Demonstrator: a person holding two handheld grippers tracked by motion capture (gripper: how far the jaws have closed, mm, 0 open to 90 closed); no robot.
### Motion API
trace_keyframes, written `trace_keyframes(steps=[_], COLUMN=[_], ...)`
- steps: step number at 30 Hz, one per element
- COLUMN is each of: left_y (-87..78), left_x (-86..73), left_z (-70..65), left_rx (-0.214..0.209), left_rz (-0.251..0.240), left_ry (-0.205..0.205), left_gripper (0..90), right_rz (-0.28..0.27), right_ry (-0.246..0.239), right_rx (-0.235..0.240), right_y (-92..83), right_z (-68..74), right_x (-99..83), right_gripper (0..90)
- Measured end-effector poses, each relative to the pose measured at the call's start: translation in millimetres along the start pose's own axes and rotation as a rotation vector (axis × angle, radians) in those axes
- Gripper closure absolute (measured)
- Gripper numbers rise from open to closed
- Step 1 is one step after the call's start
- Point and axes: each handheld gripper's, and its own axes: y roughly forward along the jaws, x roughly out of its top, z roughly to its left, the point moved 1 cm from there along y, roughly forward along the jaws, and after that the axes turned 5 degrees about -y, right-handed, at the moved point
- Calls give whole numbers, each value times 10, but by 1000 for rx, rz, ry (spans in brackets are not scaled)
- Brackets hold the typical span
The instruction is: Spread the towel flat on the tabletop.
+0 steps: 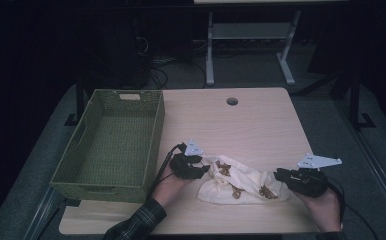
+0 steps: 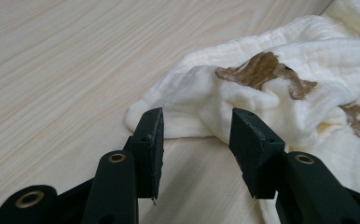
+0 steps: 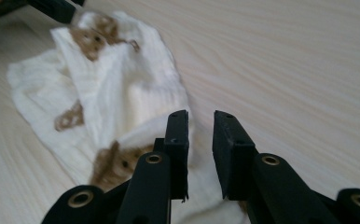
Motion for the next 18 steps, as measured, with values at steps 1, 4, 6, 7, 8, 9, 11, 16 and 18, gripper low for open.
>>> trace_keyframes(steps=[1,4,6,7,8,9,11,16,18], left_y=[0,7,13,13,15,15,14,19,25], left_x=[0,-4,-7,-9,-10,-10,-9,-11,-11], left_z=[3,18,12,10,7,1,-2,7,2], left_rx=[3,7,7,7,7,7,6,7,5], left_rz=[1,3,4,6,6,6,6,5,8], left_ry=[0,0,-3,1,3,5,7,3,6], left_gripper=[544,541,541,540,539,539,539,540,540], right_rz=[10,33,52,63,70,80,93,11,-17], right_ry=[11,28,49,63,70,70,44,-19,-40], right_rx=[5,26,55,72,85,96,121,131,144], right_y=[14,66,131,174,218,260,322,284,292], right_z=[-26,-47,-59,-66,-70,-70,-46,32,75], right_x=[-32,-85,-108,-117,-123,-124,-98,91,183], right_gripper=[741,713,673,658,658,669,816,858,858])
